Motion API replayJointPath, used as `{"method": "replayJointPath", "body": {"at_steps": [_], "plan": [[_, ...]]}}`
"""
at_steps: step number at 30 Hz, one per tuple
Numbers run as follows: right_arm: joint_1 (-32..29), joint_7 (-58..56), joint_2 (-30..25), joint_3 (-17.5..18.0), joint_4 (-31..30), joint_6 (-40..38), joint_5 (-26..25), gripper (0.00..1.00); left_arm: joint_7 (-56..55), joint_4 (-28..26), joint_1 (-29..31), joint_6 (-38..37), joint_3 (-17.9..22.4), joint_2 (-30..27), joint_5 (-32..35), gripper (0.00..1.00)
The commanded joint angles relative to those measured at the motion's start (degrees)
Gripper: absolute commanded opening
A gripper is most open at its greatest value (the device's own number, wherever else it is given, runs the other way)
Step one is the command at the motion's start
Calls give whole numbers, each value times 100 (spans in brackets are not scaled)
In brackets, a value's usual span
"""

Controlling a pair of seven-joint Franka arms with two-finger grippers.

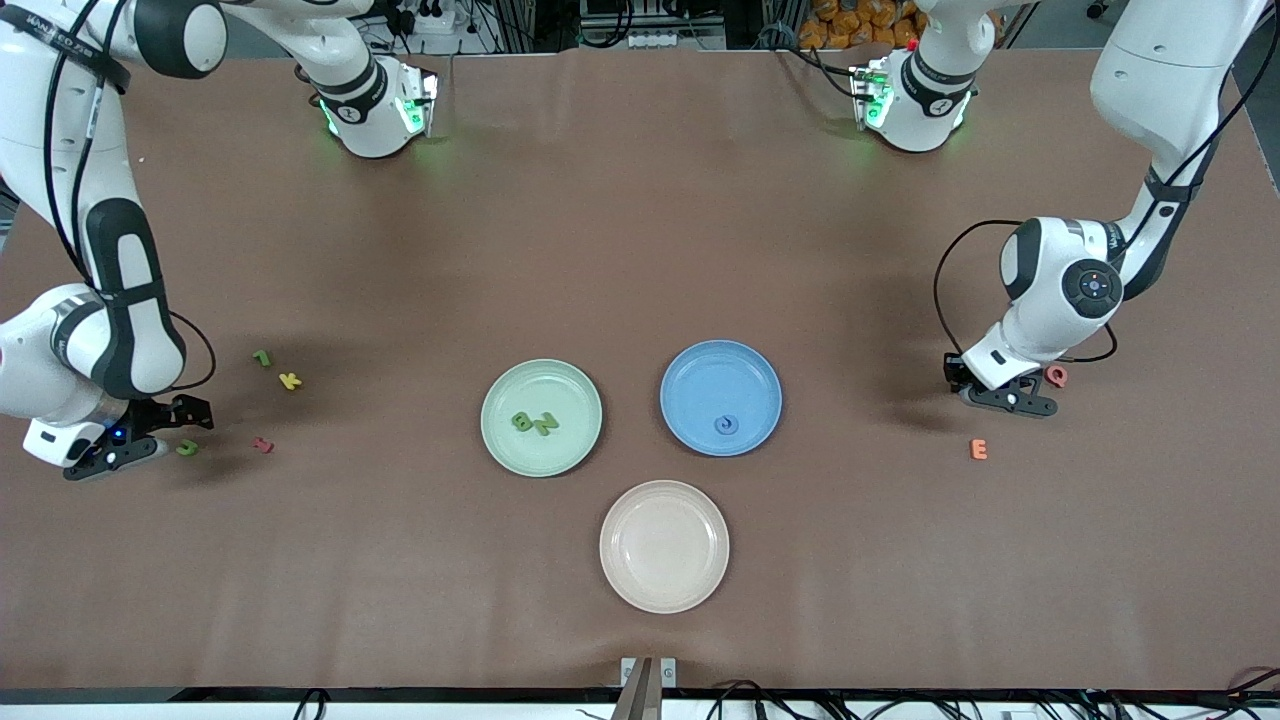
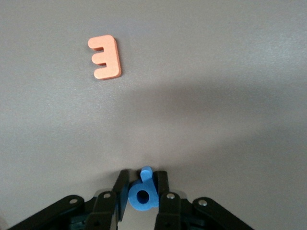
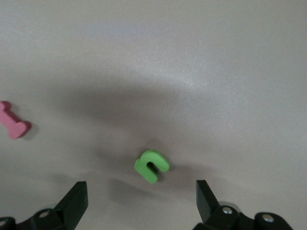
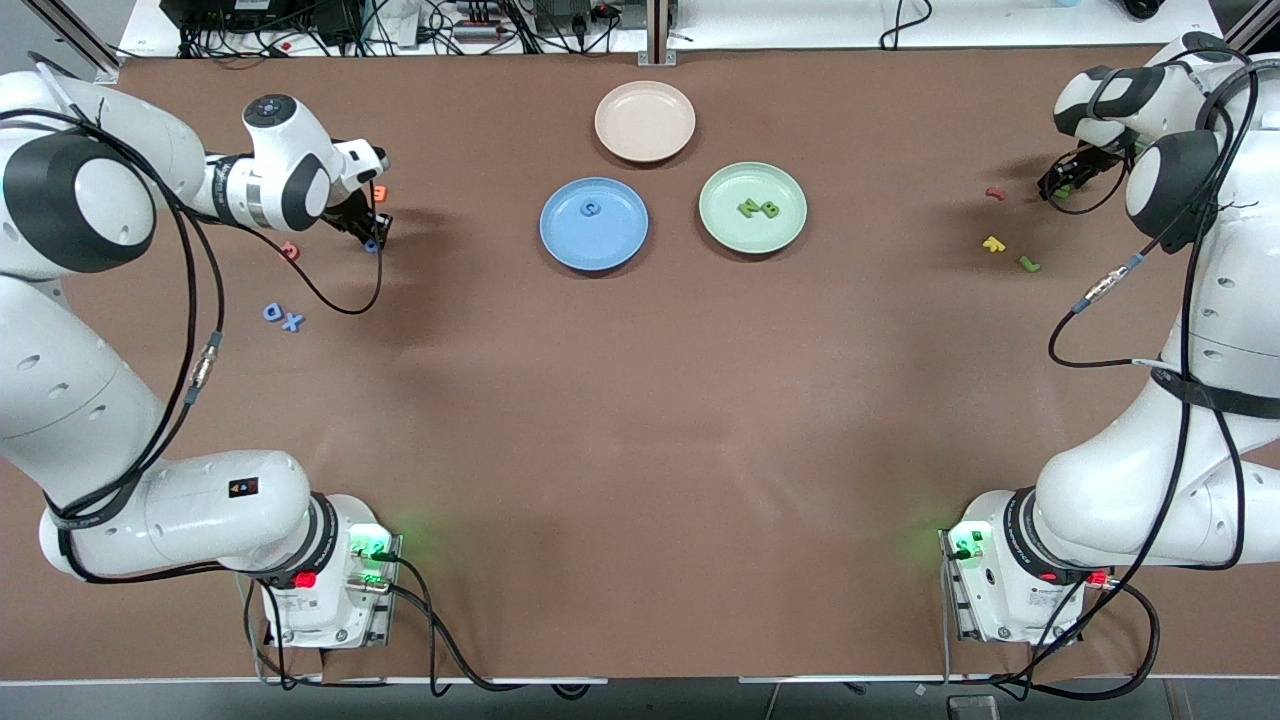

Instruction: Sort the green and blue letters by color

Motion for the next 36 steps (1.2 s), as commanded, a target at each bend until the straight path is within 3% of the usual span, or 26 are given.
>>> {"method": "replayJointPath", "body": {"at_steps": [1,9,15,26,36], "plan": [[-81,-139,86,104,85,0,83,38,-232,-272,-141,53,42,-317,-7,28],[-63,-139,68,104,85,-27,66,20,-267,-501,-255,18,51,-599,-7,28],[16,-43,7,104,85,-88,83,14,-626,-615,-483,-113,51,-836,-7,28],[235,466,-143,86,366,-948,101,13,-1998,-651,-1353,-368,51,-1117,1,28],[806,1845,-415,69,428,-1573,66,13,-2877,-633,-1942,-834,24,-1478,1,28]]}}
